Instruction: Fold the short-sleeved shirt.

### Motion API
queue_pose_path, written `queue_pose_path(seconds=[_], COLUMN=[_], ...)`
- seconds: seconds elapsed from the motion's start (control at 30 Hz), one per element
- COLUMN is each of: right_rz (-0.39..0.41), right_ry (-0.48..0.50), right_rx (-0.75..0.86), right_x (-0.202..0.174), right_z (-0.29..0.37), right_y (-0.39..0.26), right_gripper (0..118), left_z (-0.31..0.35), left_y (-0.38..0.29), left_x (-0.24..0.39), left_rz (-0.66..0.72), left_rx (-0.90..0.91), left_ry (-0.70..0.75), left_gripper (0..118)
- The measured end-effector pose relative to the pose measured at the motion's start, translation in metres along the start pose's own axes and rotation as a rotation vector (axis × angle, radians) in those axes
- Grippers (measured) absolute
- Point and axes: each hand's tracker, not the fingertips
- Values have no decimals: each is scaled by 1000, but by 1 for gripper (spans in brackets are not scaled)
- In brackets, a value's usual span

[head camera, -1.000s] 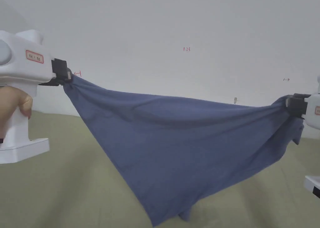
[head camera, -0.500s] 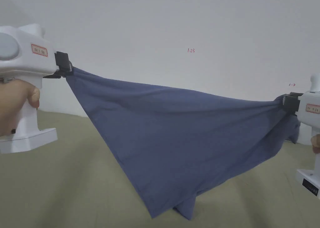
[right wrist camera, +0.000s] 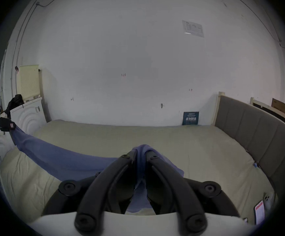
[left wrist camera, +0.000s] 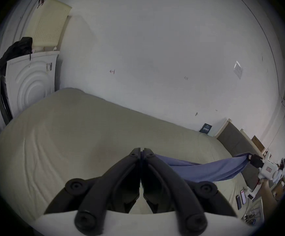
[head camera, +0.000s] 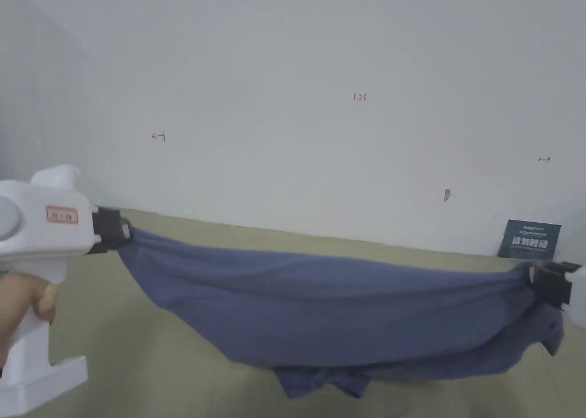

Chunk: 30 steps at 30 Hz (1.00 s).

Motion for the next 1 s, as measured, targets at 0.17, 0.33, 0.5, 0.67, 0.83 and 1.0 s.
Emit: queue_pose_path(seconds=[0.17, 0.33, 0.5, 0.67, 0.83, 1.0], right_rz=[-17, -60, -84, -91, -184, -150], right_ry=[11, 20, 27, 6, -77, -70], right_rx=[-45, -116, -209, -275, -295, -311], right_x=[14, 25, 26, 32, 54, 51], right_z=[46, 88, 128, 155, 176, 181], right_y=[-45, -97, -149, -193, -215, -220], right_gripper=[14, 14, 14, 14, 8, 7], left_z=[37, 75, 103, 126, 146, 143], left_y=[-45, -104, -169, -214, -254, -278], left_x=[8, -4, -22, -43, -57, -59], left_rz=[-7, 21, 102, 169, 235, 253], left_rx=[-44, -85, -170, -246, -298, -385], left_ry=[-13, -37, -12, 11, 40, 57], left_gripper=[2, 2, 2, 2, 2, 4])
